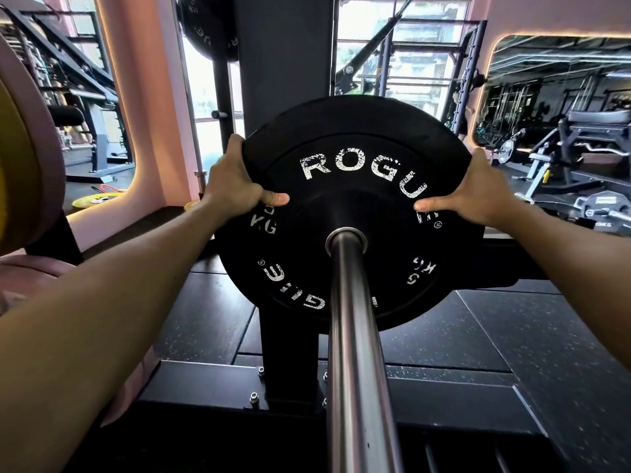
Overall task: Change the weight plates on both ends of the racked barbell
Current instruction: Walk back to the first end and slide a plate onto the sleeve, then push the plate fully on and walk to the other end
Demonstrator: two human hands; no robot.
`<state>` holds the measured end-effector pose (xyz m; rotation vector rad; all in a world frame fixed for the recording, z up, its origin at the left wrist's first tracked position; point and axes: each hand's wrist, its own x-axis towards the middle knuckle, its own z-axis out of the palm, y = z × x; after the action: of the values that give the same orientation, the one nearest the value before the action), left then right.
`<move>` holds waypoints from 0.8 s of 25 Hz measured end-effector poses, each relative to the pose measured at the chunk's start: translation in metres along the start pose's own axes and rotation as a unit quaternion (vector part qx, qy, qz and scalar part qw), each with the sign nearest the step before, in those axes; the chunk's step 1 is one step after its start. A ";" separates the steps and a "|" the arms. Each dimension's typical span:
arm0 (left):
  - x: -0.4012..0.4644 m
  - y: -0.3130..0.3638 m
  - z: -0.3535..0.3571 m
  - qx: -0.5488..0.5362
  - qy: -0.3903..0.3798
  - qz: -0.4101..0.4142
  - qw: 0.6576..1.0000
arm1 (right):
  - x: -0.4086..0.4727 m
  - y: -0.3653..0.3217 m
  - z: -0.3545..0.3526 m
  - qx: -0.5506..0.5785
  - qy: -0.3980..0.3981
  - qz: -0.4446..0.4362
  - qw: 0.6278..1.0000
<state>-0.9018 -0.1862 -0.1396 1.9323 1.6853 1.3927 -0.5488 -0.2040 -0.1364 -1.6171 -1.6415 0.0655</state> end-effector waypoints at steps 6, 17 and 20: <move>0.009 -0.003 0.005 0.002 -0.004 -0.024 1.000 | 0.013 0.005 0.002 0.004 -0.020 -0.009 1.000; 0.005 -0.026 -0.002 0.064 -0.042 -0.108 0.991 | 0.021 -0.030 -0.009 -0.134 -0.049 0.033 0.989; 0.009 -0.003 -0.012 0.056 -0.031 -0.065 0.996 | 0.020 -0.028 -0.031 -0.161 -0.076 0.082 0.981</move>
<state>-0.9135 -0.1818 -0.1307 1.8629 1.8594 1.2050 -0.5511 -0.2068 -0.0902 -2.0368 -1.6939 0.0072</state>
